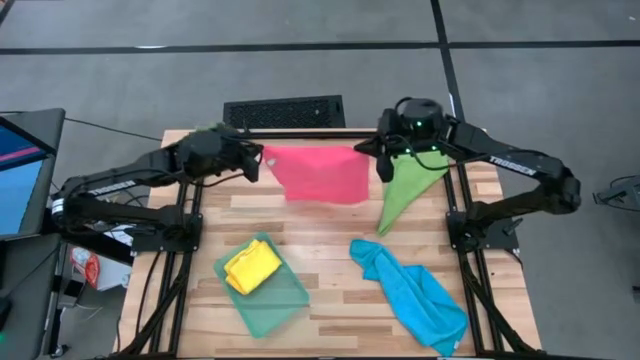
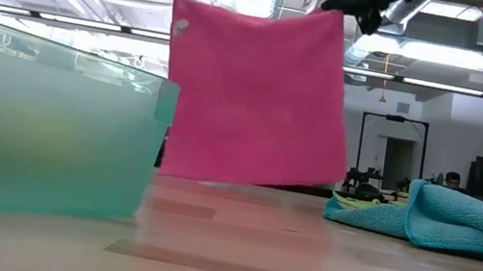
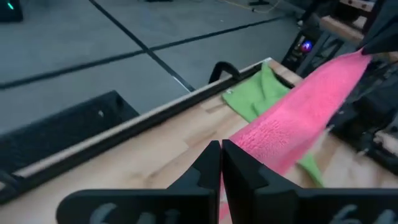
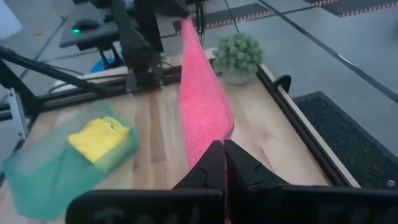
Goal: Fold microfiber towels
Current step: Fold the pink towel
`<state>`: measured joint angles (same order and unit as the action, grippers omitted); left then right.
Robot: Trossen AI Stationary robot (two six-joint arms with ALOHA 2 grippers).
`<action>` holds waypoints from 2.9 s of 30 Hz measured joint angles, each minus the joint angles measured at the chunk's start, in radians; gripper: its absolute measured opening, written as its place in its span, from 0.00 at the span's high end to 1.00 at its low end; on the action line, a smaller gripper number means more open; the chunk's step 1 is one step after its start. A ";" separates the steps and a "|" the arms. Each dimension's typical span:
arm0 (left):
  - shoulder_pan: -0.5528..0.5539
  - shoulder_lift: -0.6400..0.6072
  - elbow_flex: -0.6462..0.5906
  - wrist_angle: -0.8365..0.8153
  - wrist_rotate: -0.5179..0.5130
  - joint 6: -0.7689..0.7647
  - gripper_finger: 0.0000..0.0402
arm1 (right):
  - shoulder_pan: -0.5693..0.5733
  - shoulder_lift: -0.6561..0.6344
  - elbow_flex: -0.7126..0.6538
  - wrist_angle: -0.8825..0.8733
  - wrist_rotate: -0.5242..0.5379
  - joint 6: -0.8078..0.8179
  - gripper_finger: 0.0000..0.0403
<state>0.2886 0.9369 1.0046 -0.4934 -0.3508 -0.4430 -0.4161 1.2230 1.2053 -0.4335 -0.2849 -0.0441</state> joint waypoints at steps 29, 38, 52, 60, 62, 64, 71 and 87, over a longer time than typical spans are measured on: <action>0.377 0.276 0.229 -0.023 0.197 0.664 1.00 | -0.187 0.239 0.000 0.285 0.179 -0.132 0.97; 0.240 0.266 0.017 -0.111 0.242 0.503 1.00 | -0.043 0.329 0.000 0.054 0.129 -0.140 0.96; -0.115 0.253 -0.136 -0.200 0.208 0.189 1.00 | 0.164 0.433 -0.059 -0.032 0.129 -0.030 0.96; -0.084 0.254 -0.201 -0.094 0.021 0.236 1.00 | 0.079 0.433 -0.146 0.054 0.134 0.026 0.95; -0.049 0.254 -0.219 -0.046 0.021 0.269 1.00 | 0.046 0.433 -0.145 0.082 0.133 0.020 0.95; -0.008 0.254 -0.235 0.014 0.021 0.299 1.00 | 0.010 0.433 -0.145 0.113 0.133 0.013 0.96; 0.145 0.284 -0.271 0.154 0.064 0.385 1.00 | -0.107 0.433 -0.145 0.191 0.134 0.013 0.95; 0.251 0.480 -0.267 0.284 0.125 0.461 1.00 | -0.191 0.487 -0.144 0.293 0.129 0.017 0.94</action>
<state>0.5396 1.4170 0.7376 -0.2089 -0.2254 0.0181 -0.6074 1.7099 1.0609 -0.1409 -0.1555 -0.0273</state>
